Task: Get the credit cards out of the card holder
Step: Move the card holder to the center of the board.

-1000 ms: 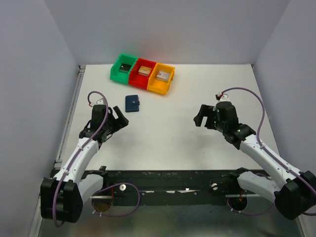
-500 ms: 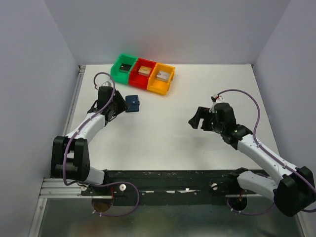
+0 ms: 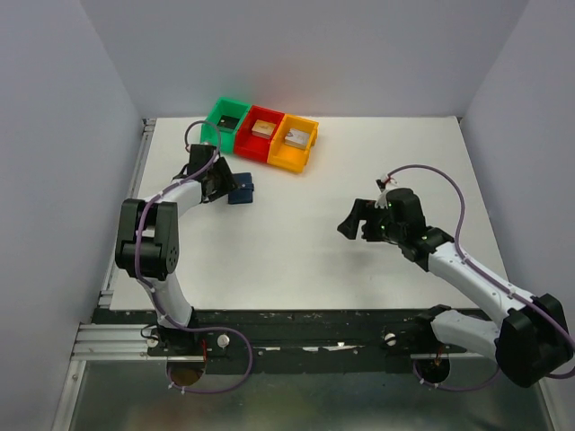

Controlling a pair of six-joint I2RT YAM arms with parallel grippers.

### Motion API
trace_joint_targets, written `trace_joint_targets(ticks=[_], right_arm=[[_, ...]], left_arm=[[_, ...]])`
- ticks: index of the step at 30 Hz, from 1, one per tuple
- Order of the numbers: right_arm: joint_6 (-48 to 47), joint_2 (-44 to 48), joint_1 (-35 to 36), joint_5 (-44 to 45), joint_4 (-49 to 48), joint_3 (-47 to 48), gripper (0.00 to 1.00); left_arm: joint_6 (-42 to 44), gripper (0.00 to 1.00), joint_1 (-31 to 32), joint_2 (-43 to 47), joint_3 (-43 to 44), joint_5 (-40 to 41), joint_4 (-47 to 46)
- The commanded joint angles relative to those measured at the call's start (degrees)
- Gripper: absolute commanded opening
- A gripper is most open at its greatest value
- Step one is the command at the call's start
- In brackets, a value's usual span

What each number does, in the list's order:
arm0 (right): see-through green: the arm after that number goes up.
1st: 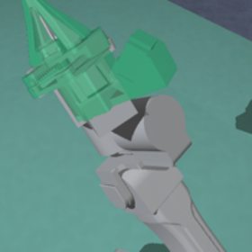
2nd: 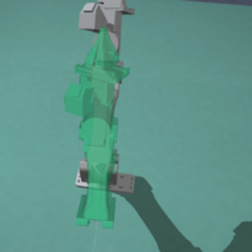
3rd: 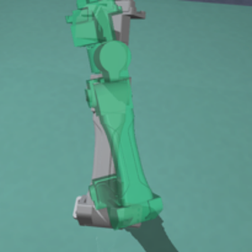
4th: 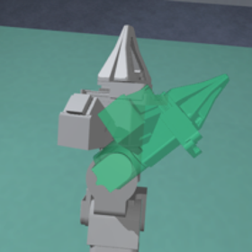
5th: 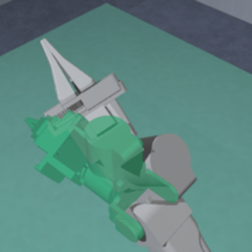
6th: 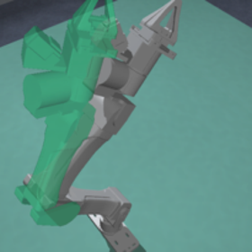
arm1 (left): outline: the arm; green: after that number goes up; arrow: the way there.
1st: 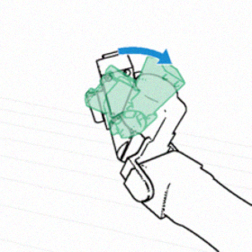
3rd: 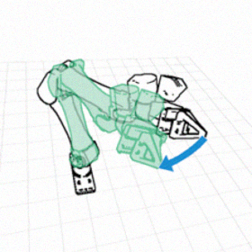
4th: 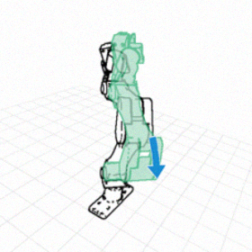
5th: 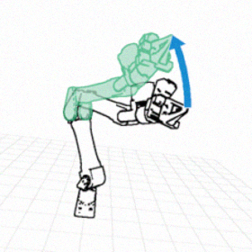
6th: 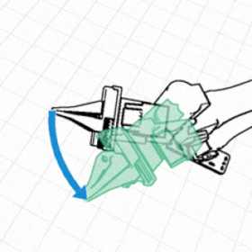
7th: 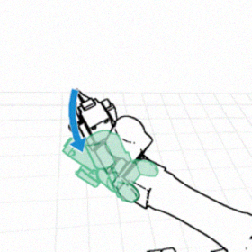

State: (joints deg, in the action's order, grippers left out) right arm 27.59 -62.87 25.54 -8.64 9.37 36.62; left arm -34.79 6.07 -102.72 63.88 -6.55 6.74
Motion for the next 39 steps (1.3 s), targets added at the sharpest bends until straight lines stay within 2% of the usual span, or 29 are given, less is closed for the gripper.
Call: trace_joint_targets(ticks=[1,20,39], right_arm=[[-1.23,-0.67,0.12,-1.90,-0.40,0.38,0.89],[-0.44,-4.72,0.12,-4.19,-1.55,1.70,0.90],[0.71,-5.86,0.13,-5.07,-0.93,3.10,0.89]], left_arm=[[1.91,0.64,-2.02,-0.81,1.16,-1.19,0.90],[3.32,0.56,-3.08,-5.74,3.88,-5.76,1.60],[6.31,0.24,-3.08,-6.18,5.03,-7.52,3.72]])
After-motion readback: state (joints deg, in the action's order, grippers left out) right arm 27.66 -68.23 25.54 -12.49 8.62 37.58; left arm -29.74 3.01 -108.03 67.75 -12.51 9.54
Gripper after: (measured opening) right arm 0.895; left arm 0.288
